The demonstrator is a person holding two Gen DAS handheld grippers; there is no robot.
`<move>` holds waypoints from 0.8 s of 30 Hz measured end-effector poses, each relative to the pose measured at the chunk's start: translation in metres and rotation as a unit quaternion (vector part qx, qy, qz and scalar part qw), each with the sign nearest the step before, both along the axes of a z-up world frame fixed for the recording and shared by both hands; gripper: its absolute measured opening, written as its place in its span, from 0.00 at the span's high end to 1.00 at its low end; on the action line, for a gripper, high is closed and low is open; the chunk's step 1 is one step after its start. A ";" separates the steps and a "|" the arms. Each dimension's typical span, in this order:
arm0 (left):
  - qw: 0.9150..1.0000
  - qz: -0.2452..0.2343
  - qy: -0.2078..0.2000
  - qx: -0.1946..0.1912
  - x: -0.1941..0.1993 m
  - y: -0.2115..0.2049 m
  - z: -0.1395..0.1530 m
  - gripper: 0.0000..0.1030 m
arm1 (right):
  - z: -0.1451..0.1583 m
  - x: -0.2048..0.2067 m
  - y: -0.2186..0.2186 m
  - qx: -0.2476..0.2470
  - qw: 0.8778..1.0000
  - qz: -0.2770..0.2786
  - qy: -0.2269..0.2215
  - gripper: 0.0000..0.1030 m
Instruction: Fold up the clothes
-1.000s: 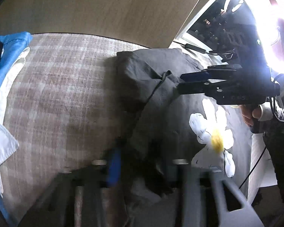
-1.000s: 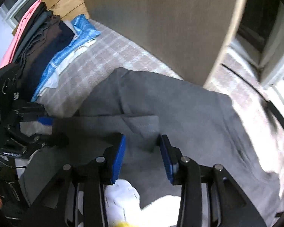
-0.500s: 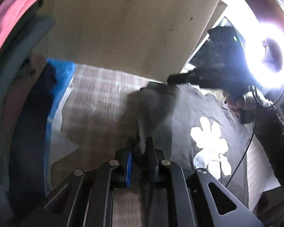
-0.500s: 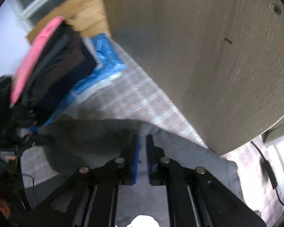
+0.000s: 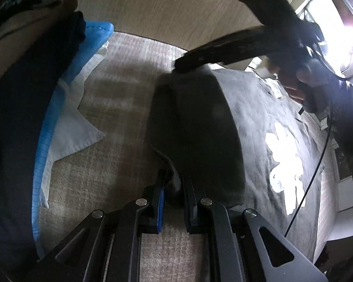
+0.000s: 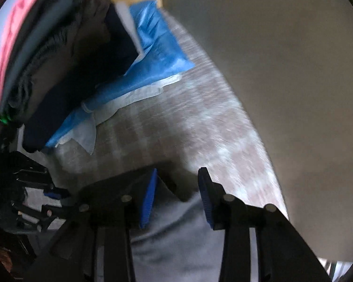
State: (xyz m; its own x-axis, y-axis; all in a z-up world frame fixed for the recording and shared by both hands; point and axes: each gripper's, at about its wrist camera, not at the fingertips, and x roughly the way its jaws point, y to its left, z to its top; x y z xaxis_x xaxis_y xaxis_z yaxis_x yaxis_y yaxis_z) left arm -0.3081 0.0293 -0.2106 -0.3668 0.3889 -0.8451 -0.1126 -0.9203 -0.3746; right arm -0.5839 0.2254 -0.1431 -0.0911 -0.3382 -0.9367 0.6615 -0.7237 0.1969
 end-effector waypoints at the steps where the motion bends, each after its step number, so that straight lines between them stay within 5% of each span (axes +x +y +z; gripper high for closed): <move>1: 1.000 -0.002 0.000 -0.001 0.000 0.001 -0.001 0.89 | -0.002 -0.001 -0.006 0.001 1.000 0.004 -0.006 0.65; 8: 1.000 -0.009 0.008 -0.003 -0.002 0.005 0.000 0.89 | 0.019 -0.006 -0.030 -0.002 1.000 0.021 -0.008 0.65; 14: 1.000 -0.015 0.007 0.005 -0.001 0.011 -0.002 0.89 | -0.017 0.010 -0.039 0.107 0.992 0.056 -0.027 0.65; 18: 1.000 -0.016 0.007 0.010 -0.003 0.014 -0.002 0.89 | -0.020 0.020 -0.027 0.117 0.990 0.068 -0.028 0.65; 20: 1.000 -0.011 0.010 0.014 -0.005 0.012 0.000 0.89 | -0.020 0.022 -0.023 0.111 0.991 0.068 -0.030 0.68; 21: 1.000 -0.008 0.012 0.017 -0.006 0.010 0.002 0.89 | -0.019 0.023 -0.022 0.108 0.991 0.071 -0.026 0.76; 22: 1.000 -0.006 0.013 0.019 -0.007 0.009 0.003 0.89 | -0.018 0.026 -0.023 0.096 0.992 0.072 -0.024 0.95; 24: 0.999 0.005 0.025 0.023 -0.008 0.002 0.014 0.89 | -0.017 0.030 -0.024 0.074 0.994 0.074 -0.020 0.95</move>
State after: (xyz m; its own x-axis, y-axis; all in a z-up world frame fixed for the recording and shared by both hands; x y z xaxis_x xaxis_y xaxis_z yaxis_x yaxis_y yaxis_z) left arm -0.3162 0.0317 -0.1967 -0.4128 0.4229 -0.8067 -0.1225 -0.9034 -0.4110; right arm -0.5535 0.2011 -0.1597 -0.0122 -0.2041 -0.9789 0.7570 -0.6415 0.1243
